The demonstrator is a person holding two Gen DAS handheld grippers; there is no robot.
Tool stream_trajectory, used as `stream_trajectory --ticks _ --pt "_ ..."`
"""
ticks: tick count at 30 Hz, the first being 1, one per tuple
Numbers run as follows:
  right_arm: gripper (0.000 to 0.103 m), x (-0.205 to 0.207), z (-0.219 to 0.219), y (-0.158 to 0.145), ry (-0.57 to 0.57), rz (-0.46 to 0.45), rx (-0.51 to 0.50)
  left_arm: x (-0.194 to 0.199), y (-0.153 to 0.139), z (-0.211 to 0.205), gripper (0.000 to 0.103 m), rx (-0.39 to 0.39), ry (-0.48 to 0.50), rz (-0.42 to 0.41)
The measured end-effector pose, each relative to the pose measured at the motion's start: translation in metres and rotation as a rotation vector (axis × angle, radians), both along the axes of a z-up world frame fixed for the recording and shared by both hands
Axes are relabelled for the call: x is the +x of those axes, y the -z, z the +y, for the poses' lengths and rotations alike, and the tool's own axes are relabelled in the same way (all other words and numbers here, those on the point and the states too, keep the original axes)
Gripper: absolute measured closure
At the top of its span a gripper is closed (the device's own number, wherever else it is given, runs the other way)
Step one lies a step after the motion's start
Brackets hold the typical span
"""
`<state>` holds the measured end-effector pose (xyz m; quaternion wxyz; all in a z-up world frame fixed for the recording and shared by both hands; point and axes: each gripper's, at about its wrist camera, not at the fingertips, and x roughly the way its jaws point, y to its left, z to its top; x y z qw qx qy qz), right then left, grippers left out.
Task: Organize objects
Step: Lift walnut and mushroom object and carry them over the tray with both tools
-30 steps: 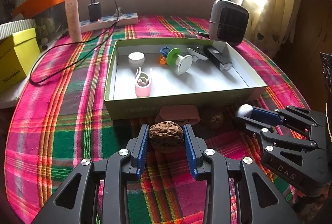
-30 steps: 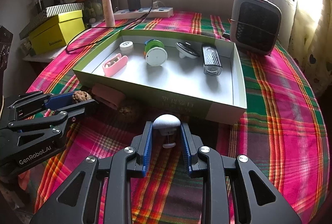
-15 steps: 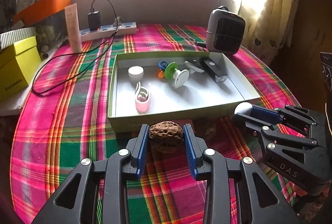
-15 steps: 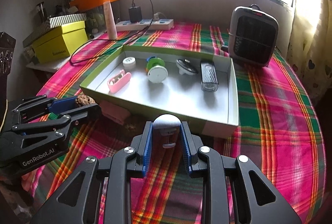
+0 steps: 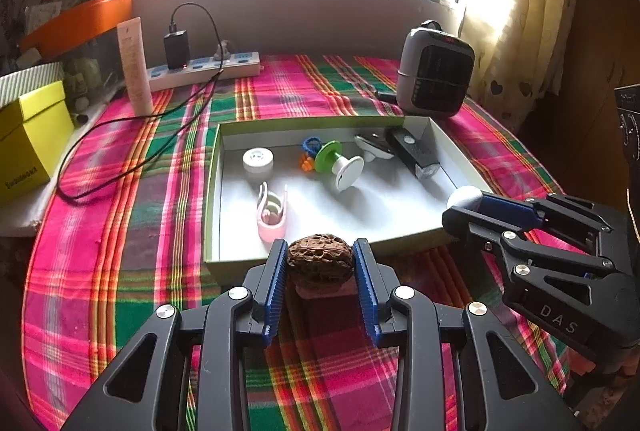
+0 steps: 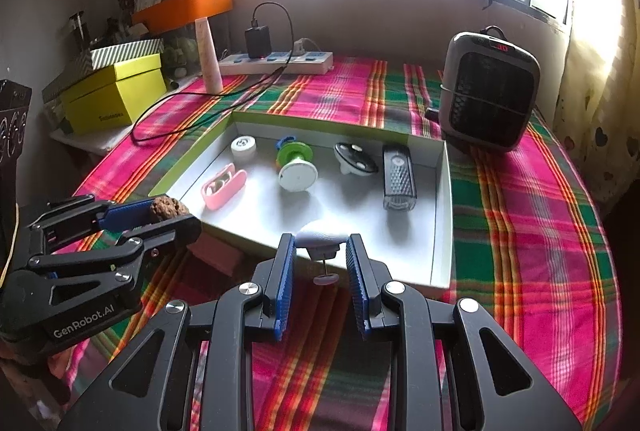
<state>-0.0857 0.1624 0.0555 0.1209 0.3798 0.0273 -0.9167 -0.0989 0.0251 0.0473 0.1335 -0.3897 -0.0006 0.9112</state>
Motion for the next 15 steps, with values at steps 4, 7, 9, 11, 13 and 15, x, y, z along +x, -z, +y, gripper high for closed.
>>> stream_trajectory --ticks 4,7,9,11,13,15 --pt "0.076 -0.007 -0.001 -0.001 -0.006 -0.003 0.005 -0.006 -0.001 0.000 0.072 0.002 -0.001 0.003" --pt "0.076 -0.012 -0.002 -0.001 -0.010 -0.004 0.012 -0.011 0.000 0.000 0.072 0.004 -0.003 -0.005" --pt "0.076 -0.016 -0.002 -0.001 -0.013 -0.006 0.009 -0.013 0.001 0.000 0.072 -0.001 -0.002 -0.003" --pt "0.076 -0.021 -0.003 0.000 -0.013 -0.012 0.011 -0.017 0.001 0.001 0.072 0.001 -0.004 -0.004" --pt "0.076 -0.024 -0.004 0.002 -0.015 -0.015 0.017 -0.020 0.002 0.000 0.072 0.003 -0.010 -0.007" --pt "0.076 -0.030 -0.004 0.003 -0.016 -0.020 0.022 -0.023 0.002 0.002 0.072 0.002 -0.007 -0.006"
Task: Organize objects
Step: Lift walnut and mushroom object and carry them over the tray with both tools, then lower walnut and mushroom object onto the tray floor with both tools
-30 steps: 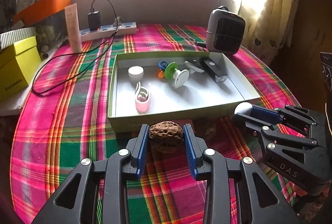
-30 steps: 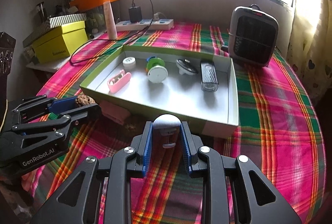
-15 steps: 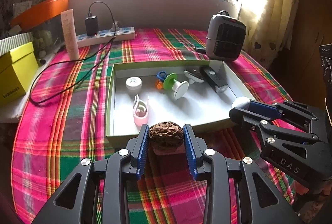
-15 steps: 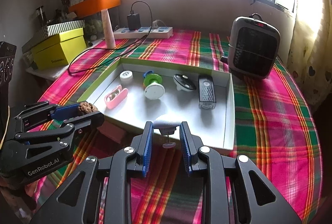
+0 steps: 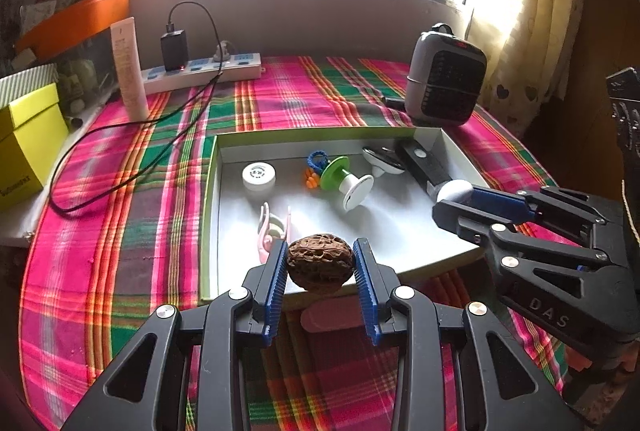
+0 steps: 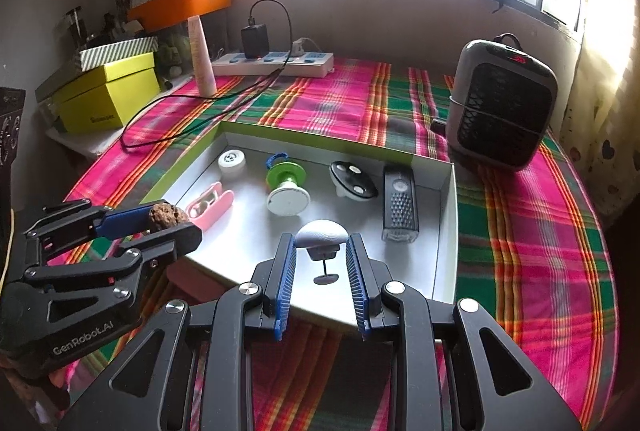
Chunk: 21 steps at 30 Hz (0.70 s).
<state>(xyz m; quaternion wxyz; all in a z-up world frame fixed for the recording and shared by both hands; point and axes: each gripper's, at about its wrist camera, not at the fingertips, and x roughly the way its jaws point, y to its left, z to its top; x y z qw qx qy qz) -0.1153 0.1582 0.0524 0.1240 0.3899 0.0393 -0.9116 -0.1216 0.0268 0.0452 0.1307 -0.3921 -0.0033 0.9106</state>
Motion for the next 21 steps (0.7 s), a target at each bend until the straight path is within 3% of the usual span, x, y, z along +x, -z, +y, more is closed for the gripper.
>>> stream_trajectory --ticks 21 --pt "0.076 -0.045 0.001 0.017 -0.003 -0.065 0.010 -0.029 0.014 0.012 0.072 -0.030 0.013 -0.028"
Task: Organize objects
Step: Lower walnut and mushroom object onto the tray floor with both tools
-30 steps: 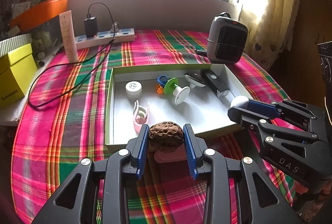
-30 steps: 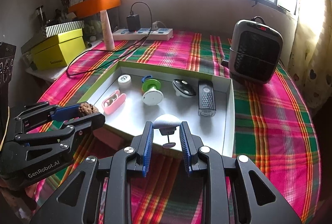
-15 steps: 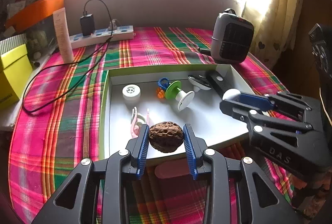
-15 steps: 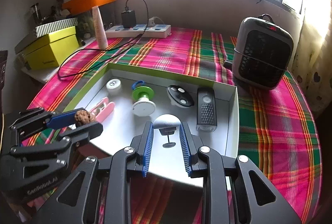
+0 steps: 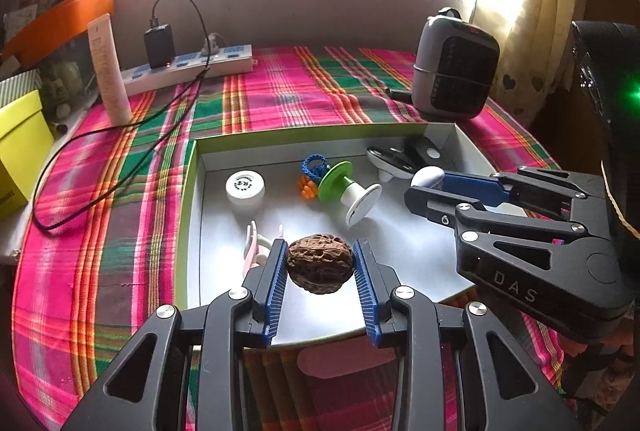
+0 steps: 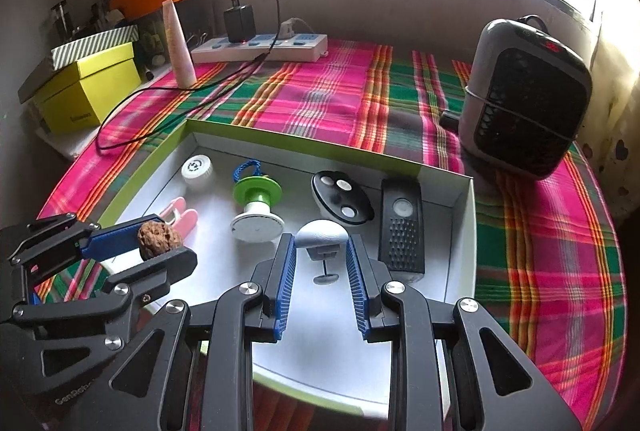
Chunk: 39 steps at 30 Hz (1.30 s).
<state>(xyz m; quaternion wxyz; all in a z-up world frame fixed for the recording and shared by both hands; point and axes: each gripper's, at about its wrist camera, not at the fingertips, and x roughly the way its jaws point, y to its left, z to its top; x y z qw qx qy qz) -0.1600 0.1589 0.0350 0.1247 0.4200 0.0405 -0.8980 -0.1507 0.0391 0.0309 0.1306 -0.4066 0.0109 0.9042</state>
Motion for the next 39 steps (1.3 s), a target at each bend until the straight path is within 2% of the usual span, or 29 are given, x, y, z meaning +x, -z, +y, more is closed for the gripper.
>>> stream_trajectory --ticks 39 --pt "0.076 -0.014 -0.003 0.017 -0.011 -0.033 0.016 -0.017 0.013 0.010 0.072 -0.054 0.013 -0.013"
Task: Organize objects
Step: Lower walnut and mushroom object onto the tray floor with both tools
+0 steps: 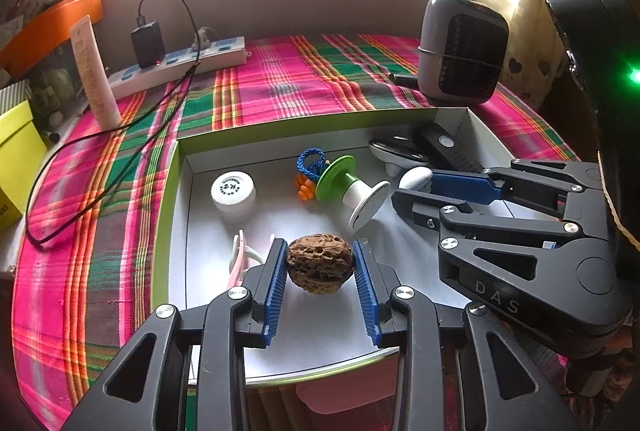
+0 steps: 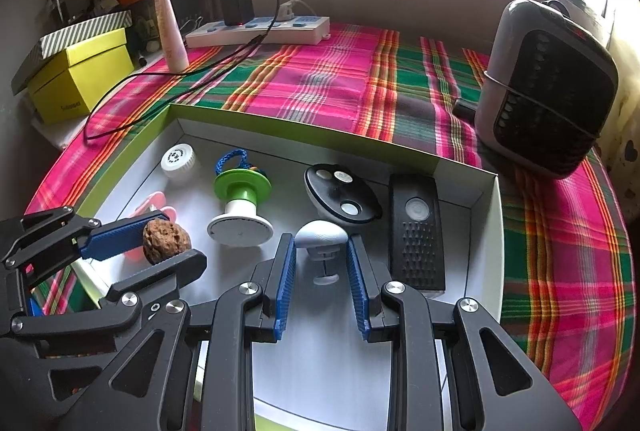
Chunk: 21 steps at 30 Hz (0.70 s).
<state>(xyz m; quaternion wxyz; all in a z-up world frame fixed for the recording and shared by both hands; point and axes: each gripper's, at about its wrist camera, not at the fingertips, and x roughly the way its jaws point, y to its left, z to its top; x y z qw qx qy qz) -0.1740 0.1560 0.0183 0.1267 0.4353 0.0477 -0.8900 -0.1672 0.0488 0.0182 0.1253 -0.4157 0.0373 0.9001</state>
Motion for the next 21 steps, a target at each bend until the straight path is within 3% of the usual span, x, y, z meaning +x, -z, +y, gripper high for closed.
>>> stream_trajectory --ticks 21 --pt "0.073 -0.0013 -0.0018 0.0004 -0.007 -0.007 -0.007 0.0005 -0.0010 -0.0016 0.071 -0.007 -0.002 -0.001"
